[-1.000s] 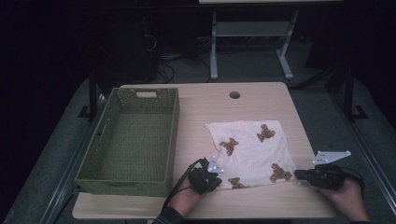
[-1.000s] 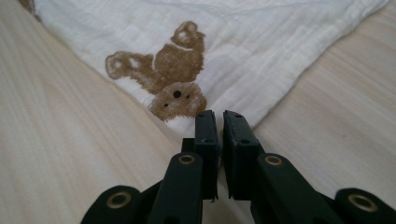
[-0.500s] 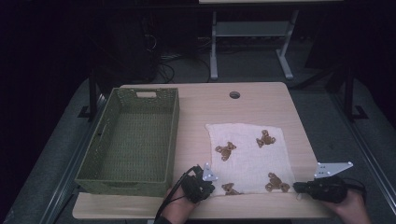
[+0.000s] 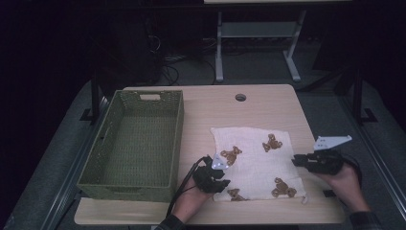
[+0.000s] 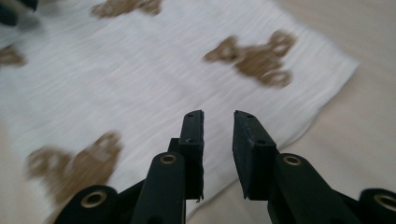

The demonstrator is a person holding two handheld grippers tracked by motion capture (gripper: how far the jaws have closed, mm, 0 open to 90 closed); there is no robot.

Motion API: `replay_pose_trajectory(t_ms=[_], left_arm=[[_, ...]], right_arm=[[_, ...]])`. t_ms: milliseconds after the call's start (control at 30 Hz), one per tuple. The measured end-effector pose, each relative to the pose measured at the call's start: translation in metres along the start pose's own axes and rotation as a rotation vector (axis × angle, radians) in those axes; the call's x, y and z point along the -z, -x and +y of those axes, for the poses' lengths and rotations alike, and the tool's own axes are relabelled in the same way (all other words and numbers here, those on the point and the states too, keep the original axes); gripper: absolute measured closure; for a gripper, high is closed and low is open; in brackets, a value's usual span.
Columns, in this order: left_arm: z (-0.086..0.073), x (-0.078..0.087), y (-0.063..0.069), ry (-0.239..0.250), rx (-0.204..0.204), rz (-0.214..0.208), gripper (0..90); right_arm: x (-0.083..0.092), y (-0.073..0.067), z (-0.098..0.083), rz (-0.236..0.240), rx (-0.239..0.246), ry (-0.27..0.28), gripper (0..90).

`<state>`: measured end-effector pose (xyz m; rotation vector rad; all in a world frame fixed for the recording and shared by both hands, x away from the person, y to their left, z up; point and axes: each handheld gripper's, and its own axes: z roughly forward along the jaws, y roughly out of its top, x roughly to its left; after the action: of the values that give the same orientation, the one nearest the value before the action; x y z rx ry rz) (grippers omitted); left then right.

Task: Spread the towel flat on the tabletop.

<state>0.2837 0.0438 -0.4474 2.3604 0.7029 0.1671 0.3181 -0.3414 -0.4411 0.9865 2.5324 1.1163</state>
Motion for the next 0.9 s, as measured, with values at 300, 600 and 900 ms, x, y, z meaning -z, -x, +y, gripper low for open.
replay_pose_trajectory(t_ms=[300,600,900], left_arm=[[0.009,-0.015,-0.013,0.022,-0.004,0.023,56.6],[0.006,-0.016,-0.014,0.01,-0.018,0.027,54.7],[0.006,-0.021,-0.012,-0.001,-0.036,0.038,53.4]], right_arm=[[-0.044,0.059,0.045,-0.062,-0.041,0.005,71.6],[-0.077,0.093,0.062,-0.052,-0.087,-0.049,67.3],[-0.071,0.087,0.059,0.022,-0.084,-0.02,88.5]])
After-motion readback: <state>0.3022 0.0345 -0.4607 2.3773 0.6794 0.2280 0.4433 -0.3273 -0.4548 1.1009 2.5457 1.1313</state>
